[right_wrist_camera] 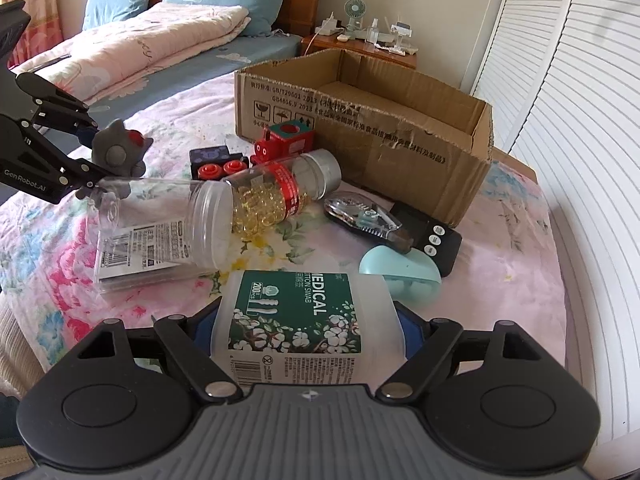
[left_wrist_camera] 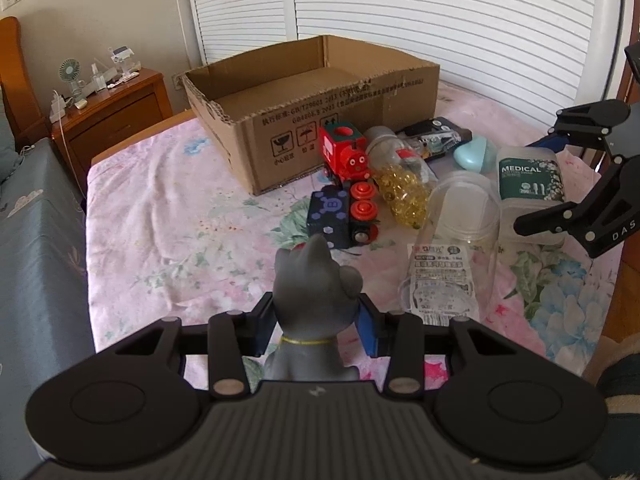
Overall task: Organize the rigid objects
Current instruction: 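Carry the grey toy dog into the box and open the left tool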
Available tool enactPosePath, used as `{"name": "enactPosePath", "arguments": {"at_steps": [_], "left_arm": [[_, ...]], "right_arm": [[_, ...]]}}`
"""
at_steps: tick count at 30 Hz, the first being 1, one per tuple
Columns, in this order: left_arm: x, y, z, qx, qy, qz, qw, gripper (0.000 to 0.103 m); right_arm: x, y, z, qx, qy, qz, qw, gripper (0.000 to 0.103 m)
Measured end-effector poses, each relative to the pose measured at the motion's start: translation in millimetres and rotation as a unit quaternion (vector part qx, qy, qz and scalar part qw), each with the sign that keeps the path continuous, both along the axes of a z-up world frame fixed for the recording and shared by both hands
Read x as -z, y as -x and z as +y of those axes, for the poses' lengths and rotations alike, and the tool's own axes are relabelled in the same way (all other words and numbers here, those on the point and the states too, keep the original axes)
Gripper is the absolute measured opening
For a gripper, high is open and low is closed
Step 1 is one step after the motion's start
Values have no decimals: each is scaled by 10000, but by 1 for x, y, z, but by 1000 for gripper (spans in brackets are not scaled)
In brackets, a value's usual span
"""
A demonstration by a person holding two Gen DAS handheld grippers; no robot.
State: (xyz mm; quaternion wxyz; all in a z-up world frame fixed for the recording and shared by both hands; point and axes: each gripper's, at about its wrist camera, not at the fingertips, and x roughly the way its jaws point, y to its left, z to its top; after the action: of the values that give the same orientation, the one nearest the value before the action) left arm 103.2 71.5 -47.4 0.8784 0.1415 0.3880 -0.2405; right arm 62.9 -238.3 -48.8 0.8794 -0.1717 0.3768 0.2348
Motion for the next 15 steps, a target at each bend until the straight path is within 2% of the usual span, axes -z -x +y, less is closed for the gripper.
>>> {"name": "enactPosePath", "arguments": {"at_steps": [10,15], "left_arm": [[-19,-2,-1,-90,-6,-148,9998,40],[-44,-15,-4,-116,9,-386,9992,40]], "right_arm": [[-14,2,-6,-60,6,-173,9998,86],[-31,-2,-11,-147,-76,-363,9992,86]]}}
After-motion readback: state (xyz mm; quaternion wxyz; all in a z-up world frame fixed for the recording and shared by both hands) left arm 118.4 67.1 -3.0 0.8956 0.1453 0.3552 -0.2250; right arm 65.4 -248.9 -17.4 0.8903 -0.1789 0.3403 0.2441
